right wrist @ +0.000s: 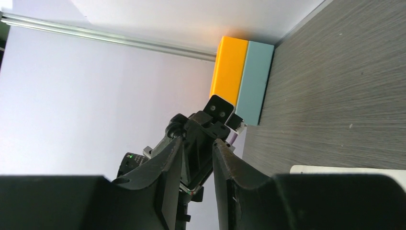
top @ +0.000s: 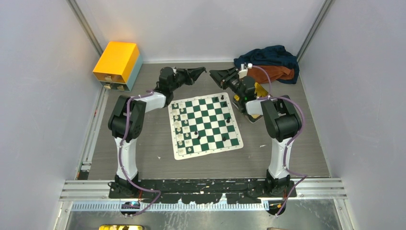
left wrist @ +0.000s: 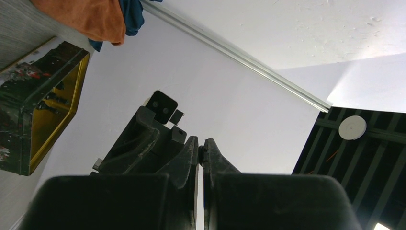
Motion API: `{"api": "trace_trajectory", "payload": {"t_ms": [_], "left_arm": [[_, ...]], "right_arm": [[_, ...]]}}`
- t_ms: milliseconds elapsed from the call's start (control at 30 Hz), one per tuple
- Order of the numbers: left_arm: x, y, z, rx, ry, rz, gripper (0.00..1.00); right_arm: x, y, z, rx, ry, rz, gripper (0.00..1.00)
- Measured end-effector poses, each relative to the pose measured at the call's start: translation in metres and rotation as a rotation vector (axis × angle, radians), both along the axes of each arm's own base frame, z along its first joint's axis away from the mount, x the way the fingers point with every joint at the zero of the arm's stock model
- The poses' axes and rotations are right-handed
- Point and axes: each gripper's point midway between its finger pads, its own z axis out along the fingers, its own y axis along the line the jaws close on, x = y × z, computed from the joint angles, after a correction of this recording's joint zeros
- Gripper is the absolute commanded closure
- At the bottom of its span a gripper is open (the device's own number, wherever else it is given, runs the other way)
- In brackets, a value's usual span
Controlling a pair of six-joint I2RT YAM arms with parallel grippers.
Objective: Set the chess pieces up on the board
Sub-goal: Place the chess piece on the chessboard.
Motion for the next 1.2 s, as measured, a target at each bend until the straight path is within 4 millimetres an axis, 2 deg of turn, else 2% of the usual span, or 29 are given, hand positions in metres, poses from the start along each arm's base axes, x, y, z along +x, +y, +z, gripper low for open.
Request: {"api": "trace_trajectory", "payload": {"t_ms": [200, 333, 900, 1200], "left_arm": [[-0.005, -0.011, 0.007, -0.008, -0.018, -0.018, 1.00], [-0.006, -0.013, 0.009, -0.011, -0.025, -0.018, 1.00], [-0.001, -0.014, 0.000, -0.009, -0.019, -0.003, 1.00], [-0.001, -0.015, 0.004, -0.015, -0.032, 0.000, 1.00]], "right_arm": [[0.002, 0.005, 0.011, 0.032, -0.024, 0.020, 0.64], [0.003, 0.007, 0.011, 0.042, -0.024, 0.028, 0.64], [-0.001, 0.012, 0.017, 0.069, -0.029, 0.052, 0.65], [-0.002, 0.012, 0.016, 0.079, -0.023, 0.059, 0.75]]}}
